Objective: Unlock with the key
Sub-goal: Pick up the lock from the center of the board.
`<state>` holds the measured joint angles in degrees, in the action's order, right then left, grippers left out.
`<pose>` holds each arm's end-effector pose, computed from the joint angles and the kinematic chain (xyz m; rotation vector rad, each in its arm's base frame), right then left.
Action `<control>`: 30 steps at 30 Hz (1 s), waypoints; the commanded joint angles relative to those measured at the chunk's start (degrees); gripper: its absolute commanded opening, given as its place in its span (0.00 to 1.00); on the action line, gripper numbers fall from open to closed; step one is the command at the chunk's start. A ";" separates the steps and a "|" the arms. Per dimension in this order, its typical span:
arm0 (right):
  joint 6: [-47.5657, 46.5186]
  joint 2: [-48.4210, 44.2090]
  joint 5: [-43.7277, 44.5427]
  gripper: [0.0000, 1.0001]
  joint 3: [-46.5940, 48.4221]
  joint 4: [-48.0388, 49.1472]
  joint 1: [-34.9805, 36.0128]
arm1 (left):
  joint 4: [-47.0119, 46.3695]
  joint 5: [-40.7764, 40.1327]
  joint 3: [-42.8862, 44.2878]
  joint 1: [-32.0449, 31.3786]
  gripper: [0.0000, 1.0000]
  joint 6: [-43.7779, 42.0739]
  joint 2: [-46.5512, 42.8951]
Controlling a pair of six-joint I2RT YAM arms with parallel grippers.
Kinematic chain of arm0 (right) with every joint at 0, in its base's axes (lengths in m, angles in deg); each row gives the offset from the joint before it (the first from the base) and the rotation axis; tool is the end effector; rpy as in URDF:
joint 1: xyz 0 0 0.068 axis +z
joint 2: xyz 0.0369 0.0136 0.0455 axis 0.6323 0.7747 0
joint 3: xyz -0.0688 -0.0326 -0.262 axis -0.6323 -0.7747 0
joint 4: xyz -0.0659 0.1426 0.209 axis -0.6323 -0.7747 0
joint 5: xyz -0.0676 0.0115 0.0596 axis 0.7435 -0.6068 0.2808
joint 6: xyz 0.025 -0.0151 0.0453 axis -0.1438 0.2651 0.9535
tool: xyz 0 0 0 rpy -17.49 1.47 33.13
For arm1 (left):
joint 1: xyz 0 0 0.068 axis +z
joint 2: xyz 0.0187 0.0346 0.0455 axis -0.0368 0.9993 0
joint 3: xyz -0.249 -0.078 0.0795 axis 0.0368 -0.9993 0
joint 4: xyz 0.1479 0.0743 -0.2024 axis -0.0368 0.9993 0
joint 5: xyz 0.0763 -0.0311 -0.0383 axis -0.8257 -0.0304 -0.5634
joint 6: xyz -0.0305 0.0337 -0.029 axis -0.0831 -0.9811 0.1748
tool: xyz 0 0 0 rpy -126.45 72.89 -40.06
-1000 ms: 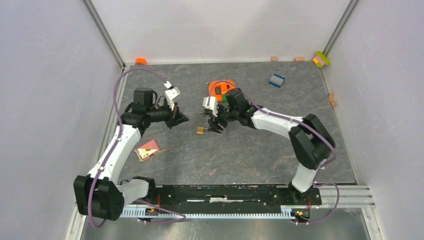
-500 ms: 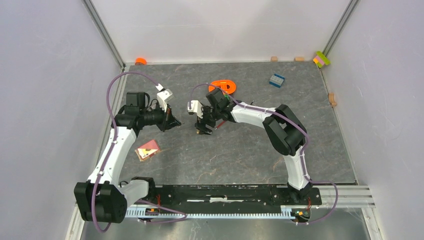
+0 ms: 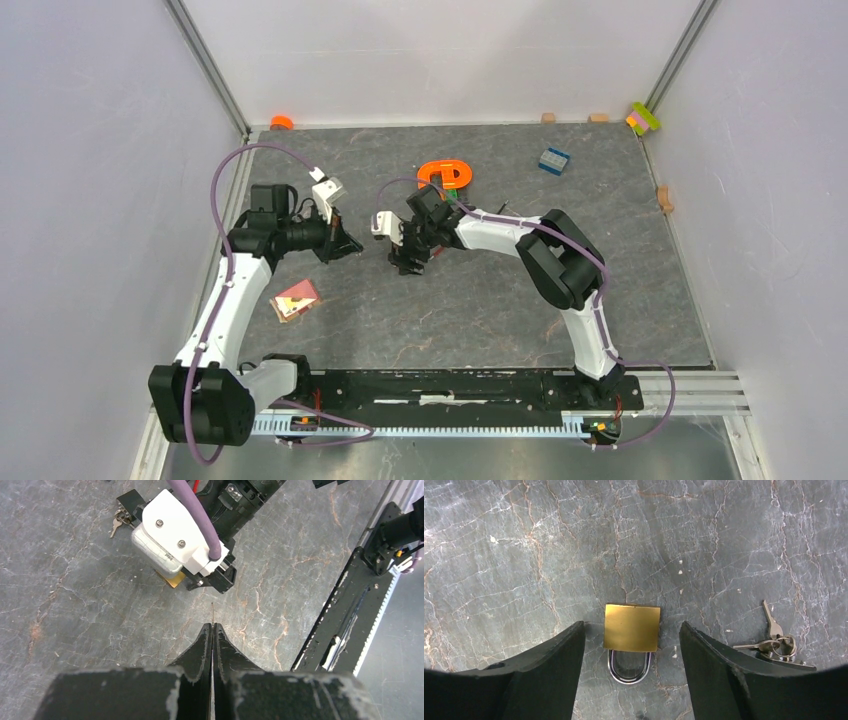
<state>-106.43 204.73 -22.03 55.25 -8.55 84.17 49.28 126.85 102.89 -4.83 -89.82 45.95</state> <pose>0.3080 0.3317 0.1469 -1.7013 1.7627 0.7074 0.2174 -0.0372 0.2930 0.8130 2.0437 -0.8459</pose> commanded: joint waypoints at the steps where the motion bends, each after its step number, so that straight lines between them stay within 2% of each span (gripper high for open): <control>1: -0.99 0.58 2.61 0.70 0.30 1.25 0.38 | 1.96 3.09 2.71 0.79 0.02 2.59 -0.71; 4: -1.01 0.60 2.87 0.62 -0.17 1.61 0.41 | 2.83 3.75 3.21 1.14 0.02 2.66 -0.73; 11: -1.08 -0.50 1.97 0.26 -1.08 1.49 0.27 | 4.21 4.30 3.74 1.48 0.02 3.54 -0.98; 14: -0.77 -2.80 1.07 0.09 -2.82 2.51 -0.52 | 4.30 4.42 3.66 1.51 0.02 4.47 -0.58; 16: -0.59 -5.53 -0.69 0.02 -4.98 3.70 -1.47 | 4.24 4.59 3.65 1.49 0.02 5.04 -0.20; 24: -5.66 -22.21 -12.93 0.00 -18.27 7.76 -6.43 | 2.94 8.80 5.39 1.33 0.02 10.09 5.94; 30: -11.58 -36.46 -20.00 0.00 -25.93 4.72 -8.61 | 5.15 17.00 9.80 0.05 0.02 15.05 15.23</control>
<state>-112.24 177.69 -33.79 32.30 -4.71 75.78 53.20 135.85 108.16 -3.87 -80.32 56.83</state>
